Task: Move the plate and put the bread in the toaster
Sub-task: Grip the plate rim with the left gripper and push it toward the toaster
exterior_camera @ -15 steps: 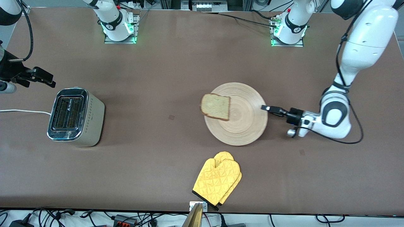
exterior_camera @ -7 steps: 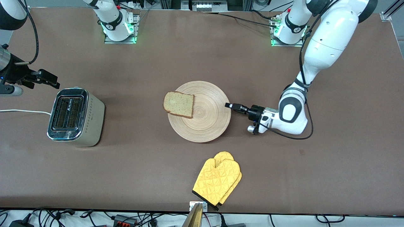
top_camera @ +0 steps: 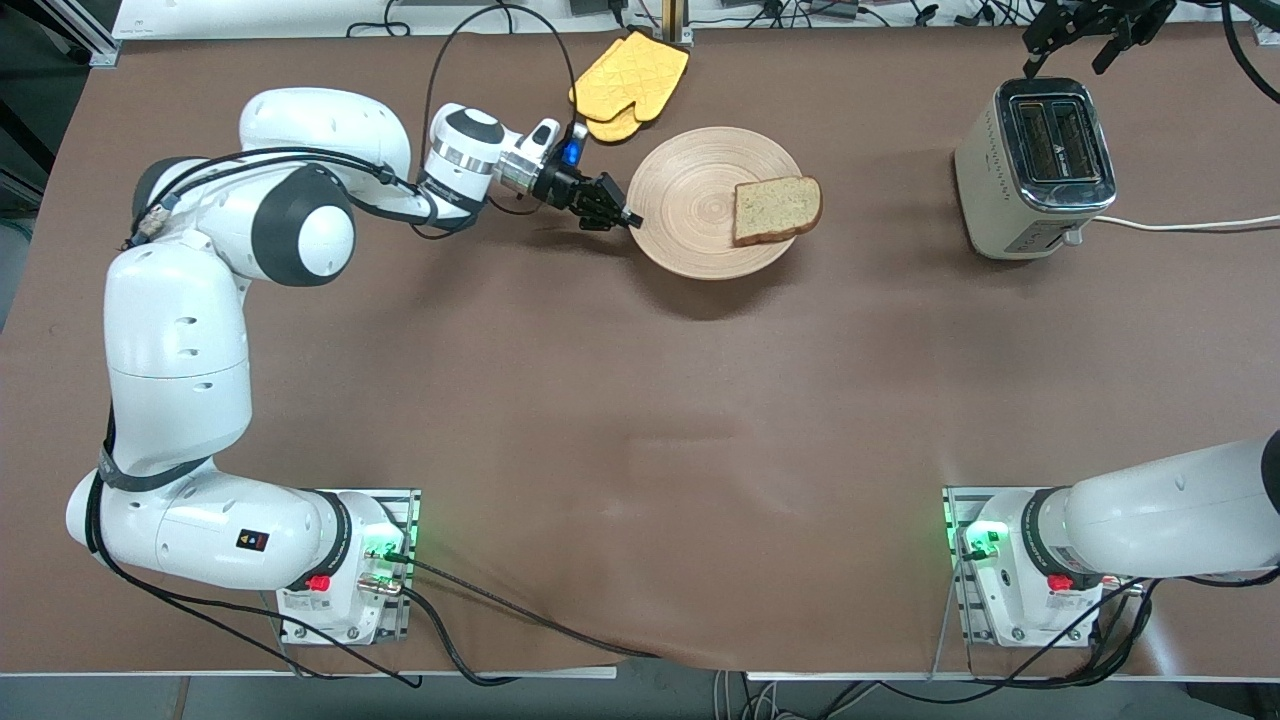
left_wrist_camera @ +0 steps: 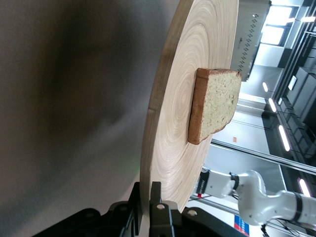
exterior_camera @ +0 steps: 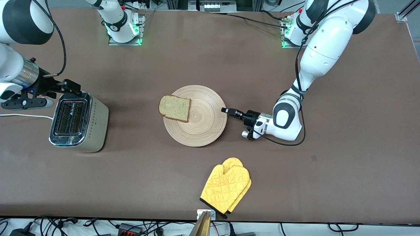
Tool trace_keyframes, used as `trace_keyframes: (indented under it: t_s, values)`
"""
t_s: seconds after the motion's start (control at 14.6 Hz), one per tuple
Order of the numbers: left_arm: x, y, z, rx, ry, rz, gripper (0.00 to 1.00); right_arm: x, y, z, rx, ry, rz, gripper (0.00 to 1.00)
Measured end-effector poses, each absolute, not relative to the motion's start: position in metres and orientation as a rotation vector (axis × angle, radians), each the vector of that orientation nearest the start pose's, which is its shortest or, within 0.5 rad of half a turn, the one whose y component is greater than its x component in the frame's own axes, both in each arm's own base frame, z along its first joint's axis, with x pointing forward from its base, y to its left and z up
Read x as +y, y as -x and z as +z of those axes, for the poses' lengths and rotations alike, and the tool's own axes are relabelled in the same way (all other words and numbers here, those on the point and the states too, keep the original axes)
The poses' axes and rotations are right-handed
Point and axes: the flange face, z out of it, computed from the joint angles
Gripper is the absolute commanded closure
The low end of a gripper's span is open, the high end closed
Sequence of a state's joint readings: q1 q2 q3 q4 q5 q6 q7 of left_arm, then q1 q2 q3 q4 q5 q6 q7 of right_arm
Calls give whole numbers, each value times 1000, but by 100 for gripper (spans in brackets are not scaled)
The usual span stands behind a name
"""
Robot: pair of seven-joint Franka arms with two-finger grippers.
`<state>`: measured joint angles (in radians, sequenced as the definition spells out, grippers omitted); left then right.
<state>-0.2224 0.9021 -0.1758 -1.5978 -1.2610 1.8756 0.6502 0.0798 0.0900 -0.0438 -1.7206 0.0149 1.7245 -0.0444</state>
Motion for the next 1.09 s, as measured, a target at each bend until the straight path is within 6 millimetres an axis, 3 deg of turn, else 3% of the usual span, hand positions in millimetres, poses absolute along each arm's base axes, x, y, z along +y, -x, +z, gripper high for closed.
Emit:
trace_keyframes:
  t_s: [0.2,0.61,0.89,1.09]
  values:
    - [-322,-576,110,-137,-1924,-406,100,23,-584,509,-119,3125,145,0]
    - [-325,-571,97,-120,-1945,-413,99,35,-589,493,-142,3112,177,0]
    - [-337,-567,95,-132,-1948,-416,75,54,-592,481,-154,3114,197,0]
    - [-338,-572,100,-136,-1945,-400,68,67,-593,473,-173,3115,207,0]
